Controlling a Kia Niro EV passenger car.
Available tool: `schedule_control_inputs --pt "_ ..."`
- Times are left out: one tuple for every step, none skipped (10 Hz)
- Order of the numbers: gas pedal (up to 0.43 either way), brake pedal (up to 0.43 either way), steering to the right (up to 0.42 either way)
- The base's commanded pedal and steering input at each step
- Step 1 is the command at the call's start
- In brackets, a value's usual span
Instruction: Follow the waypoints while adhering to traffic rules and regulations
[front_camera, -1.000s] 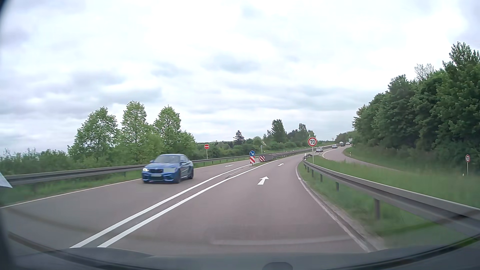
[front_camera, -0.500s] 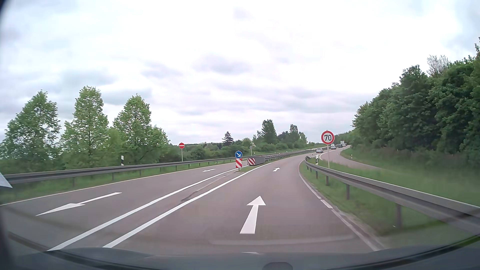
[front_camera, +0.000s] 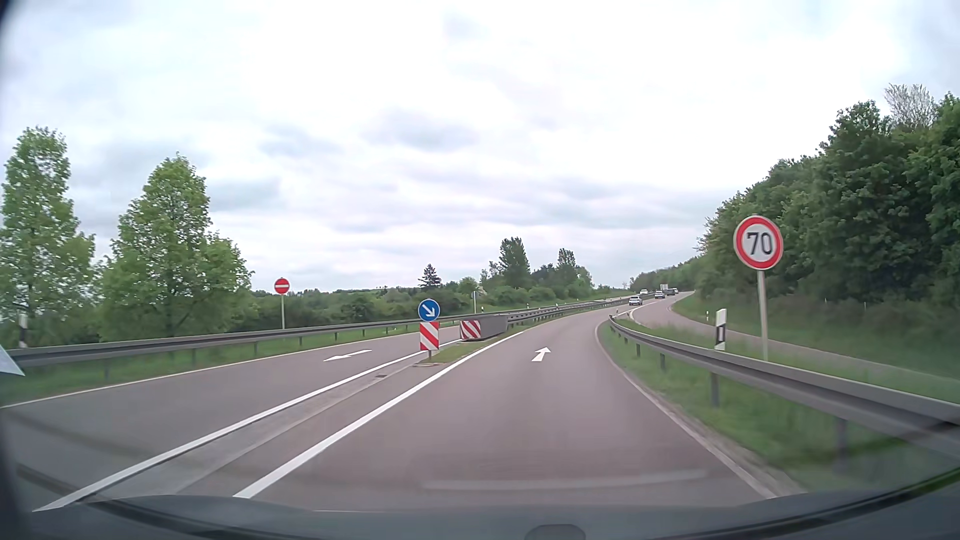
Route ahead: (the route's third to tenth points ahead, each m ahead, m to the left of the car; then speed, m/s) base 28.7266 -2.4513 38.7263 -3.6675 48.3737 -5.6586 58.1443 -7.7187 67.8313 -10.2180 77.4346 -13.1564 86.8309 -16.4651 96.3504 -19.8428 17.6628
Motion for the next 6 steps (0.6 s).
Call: schedule_control_inputs --pt "0.067 0.000 0.027" --pt "0.059 0.000 0.027" --pt "0.000 0.000 0.027" --pt "0.000 0.000 0.027" --pt "0.000 0.000 0.026" --pt "0.000 0.000 0.027"
